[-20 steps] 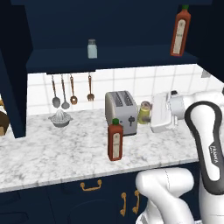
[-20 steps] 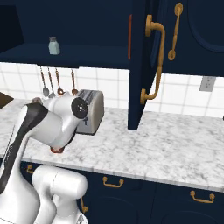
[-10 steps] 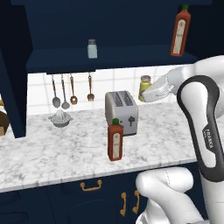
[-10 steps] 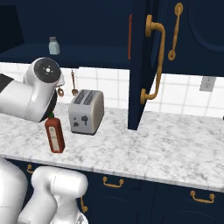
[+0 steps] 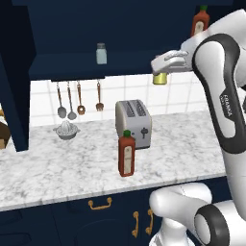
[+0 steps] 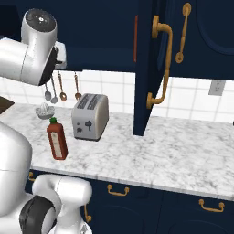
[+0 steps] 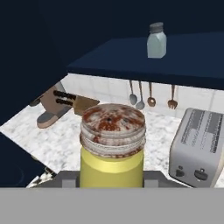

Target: Put the shaker and condiment bottle from the counter next to their counterparts in the cabinet.

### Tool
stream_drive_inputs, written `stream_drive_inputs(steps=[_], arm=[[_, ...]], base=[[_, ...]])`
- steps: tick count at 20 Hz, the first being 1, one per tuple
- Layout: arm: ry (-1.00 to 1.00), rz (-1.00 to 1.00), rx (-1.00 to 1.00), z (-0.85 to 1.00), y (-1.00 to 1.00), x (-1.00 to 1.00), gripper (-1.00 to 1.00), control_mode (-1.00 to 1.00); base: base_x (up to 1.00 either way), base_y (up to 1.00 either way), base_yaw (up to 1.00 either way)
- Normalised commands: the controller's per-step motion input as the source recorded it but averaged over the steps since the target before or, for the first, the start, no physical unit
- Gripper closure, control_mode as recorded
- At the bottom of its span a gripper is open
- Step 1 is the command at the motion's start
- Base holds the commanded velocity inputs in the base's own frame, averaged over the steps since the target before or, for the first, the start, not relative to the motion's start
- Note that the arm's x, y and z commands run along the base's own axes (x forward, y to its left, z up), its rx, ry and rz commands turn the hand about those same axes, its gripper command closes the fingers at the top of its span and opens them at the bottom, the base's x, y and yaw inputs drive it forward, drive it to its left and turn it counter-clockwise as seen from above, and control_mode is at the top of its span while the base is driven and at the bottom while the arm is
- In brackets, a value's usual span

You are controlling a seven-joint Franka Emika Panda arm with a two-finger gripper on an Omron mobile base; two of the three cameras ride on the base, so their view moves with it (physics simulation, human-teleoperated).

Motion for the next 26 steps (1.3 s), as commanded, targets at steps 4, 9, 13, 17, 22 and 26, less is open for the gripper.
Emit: stream_drive_inputs(steps=[4,9,13,17,22,26], arm=[[-0.01,-0.02,0.08,0.01,-0.11,0.25,1.0,-1.0],[-0.2,-0.17,-0.01,-0.07,0.03,0.22,1.0,-1.0],[-0.24,-0.29,-0.04,-0.26,0.06,0.65,1.0,-1.0],[-0.15,-0.27,0.01,-0.49,0.0,0.92,1.0,-1.0],[0.0,-0.14,0.17,-0.02,0.0,0.68,1.0,-1.0],[0.03,-0.03,0.22,0.18,0.0,0.71,1.0,-1.0]], base=[[0.0,0.0,0.0],[0.0,0.0,0.0],[0.0,0.0,0.0],[0.0,0.0,0.0],[0.0,0.0,0.0],[0.0,0.0,0.0]])
